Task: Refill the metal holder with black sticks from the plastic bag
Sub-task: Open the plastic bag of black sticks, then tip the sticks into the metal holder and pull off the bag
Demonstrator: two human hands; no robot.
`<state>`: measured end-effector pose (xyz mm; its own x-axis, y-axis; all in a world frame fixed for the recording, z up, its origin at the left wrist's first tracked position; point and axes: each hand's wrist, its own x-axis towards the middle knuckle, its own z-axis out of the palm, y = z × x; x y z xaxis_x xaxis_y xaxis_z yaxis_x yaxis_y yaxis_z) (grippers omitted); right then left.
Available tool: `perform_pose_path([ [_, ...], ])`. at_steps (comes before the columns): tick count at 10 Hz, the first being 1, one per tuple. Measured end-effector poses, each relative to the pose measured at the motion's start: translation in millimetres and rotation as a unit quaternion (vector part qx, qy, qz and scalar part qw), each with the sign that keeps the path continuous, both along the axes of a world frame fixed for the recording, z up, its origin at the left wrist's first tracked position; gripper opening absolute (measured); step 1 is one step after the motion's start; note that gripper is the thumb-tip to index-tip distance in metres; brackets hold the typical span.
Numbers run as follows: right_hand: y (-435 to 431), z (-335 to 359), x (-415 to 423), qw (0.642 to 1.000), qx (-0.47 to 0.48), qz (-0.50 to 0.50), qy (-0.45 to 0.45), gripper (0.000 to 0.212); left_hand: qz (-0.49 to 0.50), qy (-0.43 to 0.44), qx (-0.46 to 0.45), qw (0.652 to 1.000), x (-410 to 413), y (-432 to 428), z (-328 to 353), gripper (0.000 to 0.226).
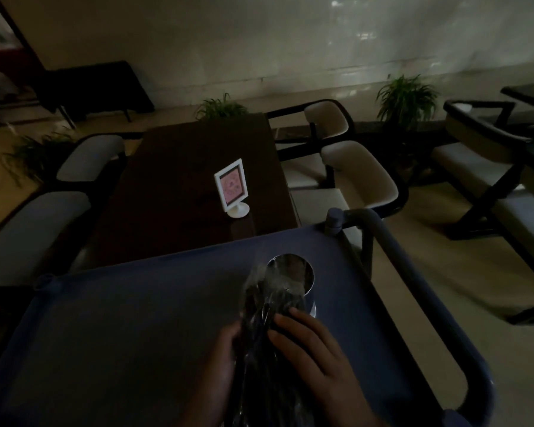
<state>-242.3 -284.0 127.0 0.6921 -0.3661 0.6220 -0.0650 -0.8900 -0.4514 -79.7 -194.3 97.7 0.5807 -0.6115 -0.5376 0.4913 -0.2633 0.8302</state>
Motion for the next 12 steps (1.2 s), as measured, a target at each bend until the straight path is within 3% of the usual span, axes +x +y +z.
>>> perform_pose_path([
  [2, -26, -5, 2, 0.999, 0.046, -0.012, -0.012, 0.033, 0.077, -0.115, 0.023, 0.990, -14, -27, 22, 0.013],
  [5, -48, -11, 14, 0.992, 0.127, -0.006, 0.008, 0.041, -0.018, -0.176, 0.023, 0.984, -6, -49, 51, 0.010],
  [6, -54, -11, 21, 0.989, 0.145, 0.004, 0.016, 0.047, -0.037, -0.166, -0.002, 0.986, 4, -57, 53, 0.020],
  [7, -58, -10, 27, 0.986, 0.160, -0.003, 0.037, 0.048, -0.113, -0.227, -0.059, 0.966, 18, -64, 48, 0.053],
  [8, -59, -6, 33, 0.979, 0.201, -0.014, 0.034, 0.053, -0.221, -0.268, -0.055, 0.936, 32, -72, 50, 0.041],
  [9, -59, -2, 40, 0.964, 0.260, -0.024, 0.042, 0.044, -0.255, -0.243, -0.068, 0.934, 44, -74, 50, 0.038],
  [10, -63, -3, 42, 0.945, 0.324, -0.030, 0.039, 0.034, -0.257, -0.248, -0.047, 0.933, 51, -79, 50, 0.034],
  [11, -71, 7, 45, 0.937, 0.348, -0.011, 0.020, 0.044, -0.244, -0.332, 0.021, 0.911, 56, -81, 41, 0.031],
  [12, -82, 7, 52, 0.910, 0.413, -0.014, 0.024, 0.043, -0.224, -0.214, -0.027, 0.951, 59, -81, 42, 0.023],
])
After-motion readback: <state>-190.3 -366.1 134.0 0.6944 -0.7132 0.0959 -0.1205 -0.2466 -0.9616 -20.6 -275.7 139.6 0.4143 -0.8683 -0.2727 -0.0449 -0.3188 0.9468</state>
